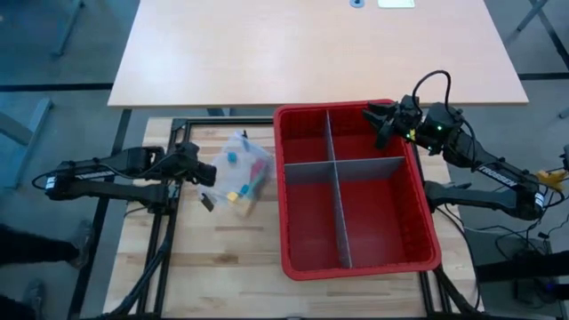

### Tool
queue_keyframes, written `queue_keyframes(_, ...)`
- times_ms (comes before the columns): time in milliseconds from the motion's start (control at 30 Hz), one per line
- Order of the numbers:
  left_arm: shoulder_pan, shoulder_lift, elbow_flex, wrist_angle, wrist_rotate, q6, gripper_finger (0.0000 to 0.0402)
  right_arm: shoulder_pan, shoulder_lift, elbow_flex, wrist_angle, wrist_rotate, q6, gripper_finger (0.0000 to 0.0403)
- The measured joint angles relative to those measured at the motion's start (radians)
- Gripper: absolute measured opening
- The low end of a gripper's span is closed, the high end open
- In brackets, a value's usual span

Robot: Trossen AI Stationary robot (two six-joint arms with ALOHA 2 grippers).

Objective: Sort blocks
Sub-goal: Remove the blocks from the transparent bin

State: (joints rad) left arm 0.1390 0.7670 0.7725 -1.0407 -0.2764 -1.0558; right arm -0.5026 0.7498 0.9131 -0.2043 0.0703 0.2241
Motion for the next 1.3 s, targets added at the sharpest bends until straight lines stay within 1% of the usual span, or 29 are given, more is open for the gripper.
queue_keyframes(167,0.0,0.0,-0.005,-0.015,0.0,-0.056,0.0,0.0,0.0,0.0,0.0,0.0,0.0,0.0153)
queue_keyframes(400,0.0,0.0,-0.005,-0.021,0.008,-0.111,0.0,0.0,0.0,0.0,0.0,0.0,0.0,0.0147)
queue_keyframes(667,0.0,0.0,-0.005,-0.022,0.008,-0.158,0.0,0.0,0.0,0.0,0.0,0.0,0.0,0.0153)
queue_keyframes(867,0.0,0.0,-0.007,-0.022,0.023,-0.179,0.0,0.0,0.0,0.0,0.0,0.0,-0.003,0.0148)
queue_keyframes(1133,0.0,0.0,-0.007,-0.018,0.032,-0.177,0.0,0.0,0.0,0.0,0.0,0.0,-0.013,0.0152)
queue_keyframes(1233,0.0,-0.007,-0.007,-0.018,0.031,-0.136,0.0001,0.0,0.0,0.0,0.0,0.0,-0.016,0.0153)
queue_keyframes(1300,0.0,-0.011,0.006,-0.025,0.012,-0.089,0.001,0.0,0.0,0.0,0.0,0.001,-0.016,0.0152)
